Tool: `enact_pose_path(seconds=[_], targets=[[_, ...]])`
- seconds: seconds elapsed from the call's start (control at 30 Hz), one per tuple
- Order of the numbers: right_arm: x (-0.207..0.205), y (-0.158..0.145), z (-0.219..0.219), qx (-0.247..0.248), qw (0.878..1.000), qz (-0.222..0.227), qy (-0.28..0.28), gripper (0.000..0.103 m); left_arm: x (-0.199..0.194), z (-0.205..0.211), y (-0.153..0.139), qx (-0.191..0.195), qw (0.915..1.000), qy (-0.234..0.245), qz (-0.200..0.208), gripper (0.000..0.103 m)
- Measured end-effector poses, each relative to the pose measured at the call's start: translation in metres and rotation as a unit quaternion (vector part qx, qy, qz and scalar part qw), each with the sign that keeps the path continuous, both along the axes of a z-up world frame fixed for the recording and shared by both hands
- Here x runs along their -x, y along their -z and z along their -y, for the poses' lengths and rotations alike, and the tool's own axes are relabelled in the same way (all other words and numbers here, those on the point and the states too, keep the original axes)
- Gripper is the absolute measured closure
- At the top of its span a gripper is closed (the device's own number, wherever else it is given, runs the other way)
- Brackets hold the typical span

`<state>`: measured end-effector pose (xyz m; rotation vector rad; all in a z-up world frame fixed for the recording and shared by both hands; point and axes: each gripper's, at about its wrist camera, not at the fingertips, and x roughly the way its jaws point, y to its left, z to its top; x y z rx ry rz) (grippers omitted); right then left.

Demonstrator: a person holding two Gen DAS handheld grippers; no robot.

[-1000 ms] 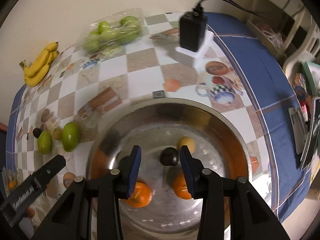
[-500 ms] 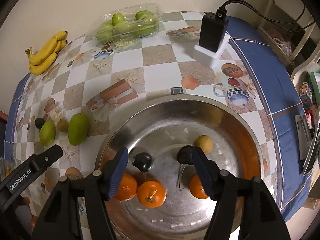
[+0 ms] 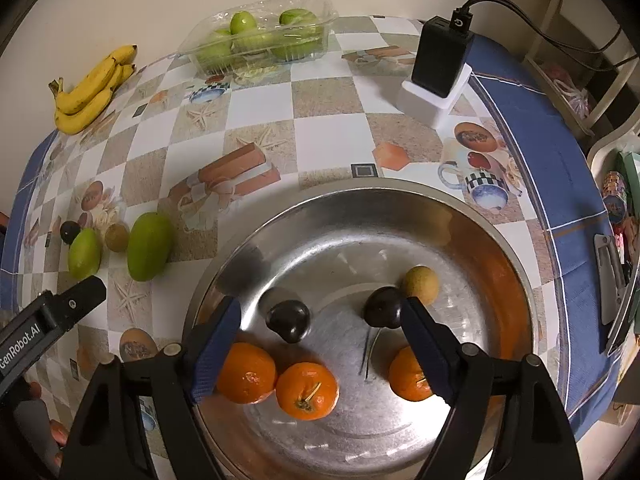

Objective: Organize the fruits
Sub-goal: 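Lift both tools out of the bowl back toward the remaining fruits, then grasp a dark plum with the left tool while the right tool grasps a green apple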

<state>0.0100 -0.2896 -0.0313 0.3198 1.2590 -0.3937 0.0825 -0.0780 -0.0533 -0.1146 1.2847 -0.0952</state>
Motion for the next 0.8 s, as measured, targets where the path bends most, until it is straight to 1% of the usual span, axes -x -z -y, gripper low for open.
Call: enact_pose_path(seconds=[0.03, 0.13, 0.23, 0.4, 0.53, 0.7, 0.8], targets=[[0.000, 0.000, 0.000, 0.002, 1.000, 0.000, 0.001, 0.010, 0.000, 0.000, 0.000, 0.000, 1.0000, 0.000, 0.000, 0.000], [0.001, 0.001, -0.001, 0.003, 1.000, 0.000, 0.001, 0.010, 0.000, 0.000, 0.000, -0.004, 1.0000, 0.002, 0.002, 0.000], [0.001, 0.002, -0.001, 0.008, 1.000, -0.003, 0.005, 0.000, -0.001, 0.000, -0.001, -0.006, 1.0000, 0.003, 0.005, 0.000], [0.003, 0.001, 0.004, 0.001, 1.000, 0.007, 0.019, 0.000, -0.002, -0.002, -0.002, -0.003, 1.0000, 0.001, 0.009, 0.000], [0.003, 0.000, 0.004, -0.007, 1.000, 0.016, 0.024, 0.000, -0.004, 0.000, -0.005, -0.009, 0.9997, 0.013, 0.018, 0.000], [0.002, -0.004, 0.002, -0.033, 0.998, 0.039, 0.024, 0.000, -0.012, -0.005, -0.014, -0.038, 0.9979, 0.020, 0.049, 0.000], [-0.002, -0.006, -0.003, -0.036, 0.998, 0.049, 0.018, 0.000, -0.017, -0.012, -0.018, -0.048, 0.9966, 0.019, 0.064, 0.000]])
